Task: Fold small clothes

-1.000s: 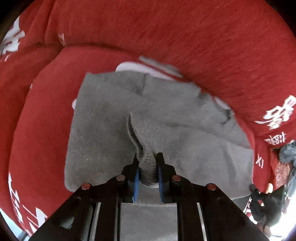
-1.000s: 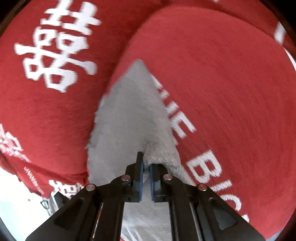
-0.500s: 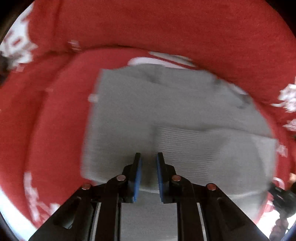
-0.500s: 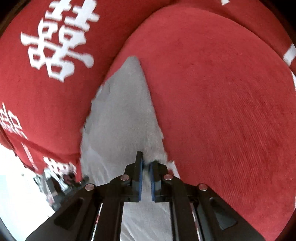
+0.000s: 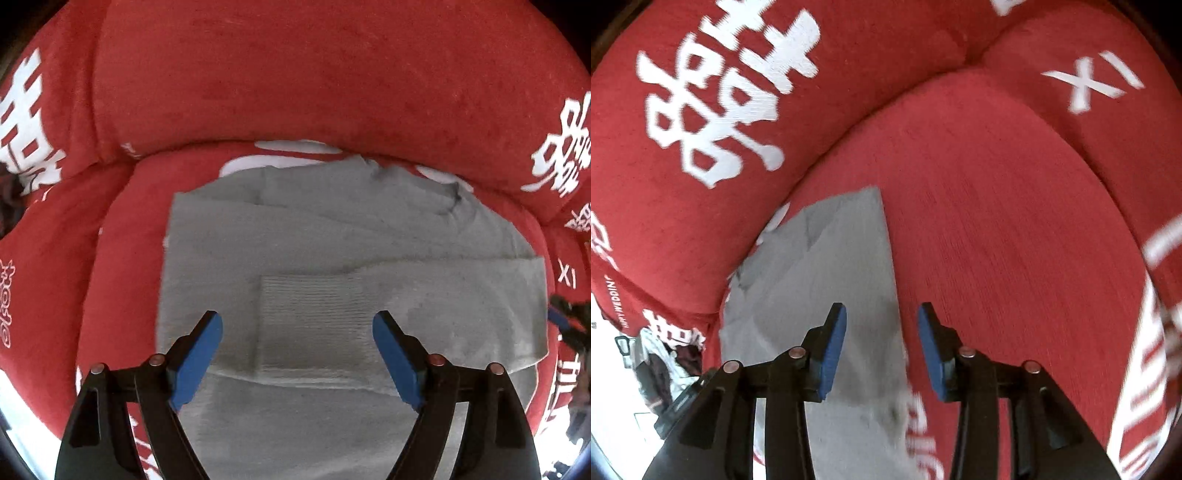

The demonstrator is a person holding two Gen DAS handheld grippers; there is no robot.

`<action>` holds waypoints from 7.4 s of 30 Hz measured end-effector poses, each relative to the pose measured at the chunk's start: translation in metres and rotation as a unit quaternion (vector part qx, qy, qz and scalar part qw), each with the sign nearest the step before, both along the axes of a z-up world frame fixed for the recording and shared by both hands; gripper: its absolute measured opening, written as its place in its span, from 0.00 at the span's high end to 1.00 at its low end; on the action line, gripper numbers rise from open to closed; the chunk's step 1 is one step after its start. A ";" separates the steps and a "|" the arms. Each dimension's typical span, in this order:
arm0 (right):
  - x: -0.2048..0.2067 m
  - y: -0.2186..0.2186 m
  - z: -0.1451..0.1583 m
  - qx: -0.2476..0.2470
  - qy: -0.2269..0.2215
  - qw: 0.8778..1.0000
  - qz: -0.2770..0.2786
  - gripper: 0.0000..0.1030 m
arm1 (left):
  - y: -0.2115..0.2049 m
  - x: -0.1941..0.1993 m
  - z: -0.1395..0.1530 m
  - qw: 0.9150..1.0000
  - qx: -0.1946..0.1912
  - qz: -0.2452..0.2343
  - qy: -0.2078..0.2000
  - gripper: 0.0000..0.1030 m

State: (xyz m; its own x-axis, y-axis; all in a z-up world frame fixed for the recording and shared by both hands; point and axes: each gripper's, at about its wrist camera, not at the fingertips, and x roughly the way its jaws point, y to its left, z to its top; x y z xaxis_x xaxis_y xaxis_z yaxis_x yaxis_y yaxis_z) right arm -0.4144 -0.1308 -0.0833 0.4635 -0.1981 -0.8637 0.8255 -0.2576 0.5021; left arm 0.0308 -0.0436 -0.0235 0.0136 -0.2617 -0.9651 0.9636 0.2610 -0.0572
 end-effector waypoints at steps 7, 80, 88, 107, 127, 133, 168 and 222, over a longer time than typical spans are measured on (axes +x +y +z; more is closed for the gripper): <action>0.014 -0.021 0.011 -0.015 0.053 0.997 0.055 0.92 | 0.005 -0.003 -0.024 1.000 0.022 0.015 -0.005 0.19; 0.025 0.095 0.035 0.066 0.025 0.997 0.024 0.82 | 0.064 -0.016 -0.011 0.996 0.084 -0.023 -0.028 0.18; 0.059 0.104 0.049 0.050 0.043 0.996 0.067 0.65 | 0.068 -0.043 0.002 0.993 0.090 -0.066 -0.022 0.18; 0.056 0.112 0.050 0.058 0.024 0.990 0.128 0.42 | 0.096 -0.061 0.016 0.994 0.103 -0.017 0.003 0.00; 0.055 0.230 0.017 0.107 -0.015 0.991 0.075 0.42 | 0.199 0.001 -0.003 0.989 0.128 -0.011 0.067 0.00; 0.055 0.287 0.003 0.145 0.004 0.985 0.095 0.42 | 0.246 0.010 -0.019 0.981 0.171 -0.020 0.090 0.00; 0.079 0.314 0.003 0.107 -0.133 0.981 0.091 0.93 | 0.294 0.002 -0.001 0.951 0.136 -0.030 0.276 0.92; 0.150 0.182 0.096 -0.117 0.262 0.919 0.269 0.93 | 0.158 0.018 0.067 0.987 -0.025 -0.118 0.110 0.88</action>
